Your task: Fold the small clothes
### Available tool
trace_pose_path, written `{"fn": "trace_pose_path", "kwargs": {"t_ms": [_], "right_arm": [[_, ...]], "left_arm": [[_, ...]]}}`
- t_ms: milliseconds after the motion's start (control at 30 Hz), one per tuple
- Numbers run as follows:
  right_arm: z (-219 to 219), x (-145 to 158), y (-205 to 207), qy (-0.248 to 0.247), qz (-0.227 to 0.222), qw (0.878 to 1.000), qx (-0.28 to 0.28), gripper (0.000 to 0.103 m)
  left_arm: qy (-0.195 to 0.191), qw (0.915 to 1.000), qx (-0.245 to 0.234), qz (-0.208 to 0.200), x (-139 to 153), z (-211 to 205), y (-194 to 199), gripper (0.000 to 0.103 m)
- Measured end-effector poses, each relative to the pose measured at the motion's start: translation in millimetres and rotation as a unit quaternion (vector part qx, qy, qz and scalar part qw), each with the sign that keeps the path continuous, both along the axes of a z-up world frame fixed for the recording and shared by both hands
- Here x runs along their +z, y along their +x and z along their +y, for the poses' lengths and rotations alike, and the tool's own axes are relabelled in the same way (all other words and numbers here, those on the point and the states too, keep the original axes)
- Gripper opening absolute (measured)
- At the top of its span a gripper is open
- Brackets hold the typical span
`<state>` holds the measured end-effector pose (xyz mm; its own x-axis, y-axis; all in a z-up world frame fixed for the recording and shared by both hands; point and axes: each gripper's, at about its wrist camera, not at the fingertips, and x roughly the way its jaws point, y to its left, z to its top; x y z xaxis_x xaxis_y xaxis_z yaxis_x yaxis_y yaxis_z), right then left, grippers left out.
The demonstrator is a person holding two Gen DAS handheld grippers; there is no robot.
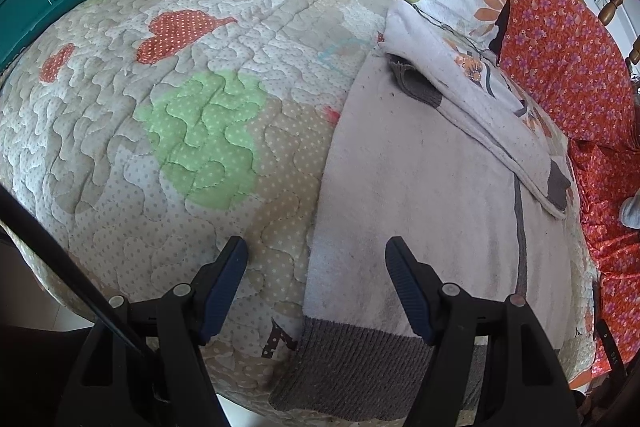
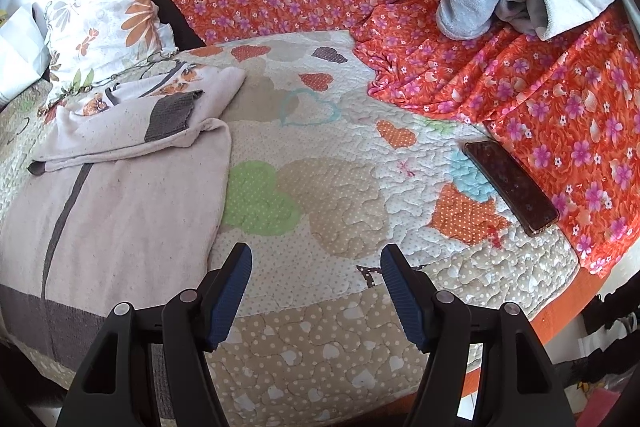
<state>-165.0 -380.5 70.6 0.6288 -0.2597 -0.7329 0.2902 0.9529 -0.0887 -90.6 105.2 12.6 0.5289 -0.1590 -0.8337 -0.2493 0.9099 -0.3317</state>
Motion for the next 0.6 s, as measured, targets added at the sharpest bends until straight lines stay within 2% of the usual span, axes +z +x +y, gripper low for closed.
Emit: {"fn": "trace_pose_path", "kwargs": {"t_ms": [267, 333, 400, 467, 533, 600], "right_arm": [[4.6, -4.9, 6.0, -0.010, 0.013, 1.000, 0.011, 0.071], [2.3, -6.6, 6.5, 0.009, 0.016, 1.000, 0.008, 0.071], [-2.1, -10.2, 8.4, 0.068, 0.020, 0.997, 0.009, 0.071], [-8.4, -21.3, 9.0, 0.189, 0.012, 0.982, 0.018, 0.072], [-10.3, -42.9, 11.2, 0.307, 0.007, 0.951, 0.032, 0.071], [-6.1, -71.7, 15.7, 0.401, 0.014, 0.915, 0.043, 0.066]], "left_arm": [[-0.004, 1.0000, -0.002, -0.001, 0.5, -0.5, 0.8, 0.071], [-0.012, 0.9999, -0.006, -0.006, 2.1, 0.6, 0.8, 0.070], [-0.030, 0.9994, -0.007, -0.014, 4.2, 5.5, -1.2, 0.063], [-0.052, 0.9985, -0.002, -0.018, 3.1, 13.2, -4.1, 0.061], [-0.077, 0.9969, 0.006, -0.013, -2.4, 21.8, -6.1, 0.061], [-0.112, 0.9936, 0.010, -0.014, -8.4, 27.9, -7.4, 0.061]]}}
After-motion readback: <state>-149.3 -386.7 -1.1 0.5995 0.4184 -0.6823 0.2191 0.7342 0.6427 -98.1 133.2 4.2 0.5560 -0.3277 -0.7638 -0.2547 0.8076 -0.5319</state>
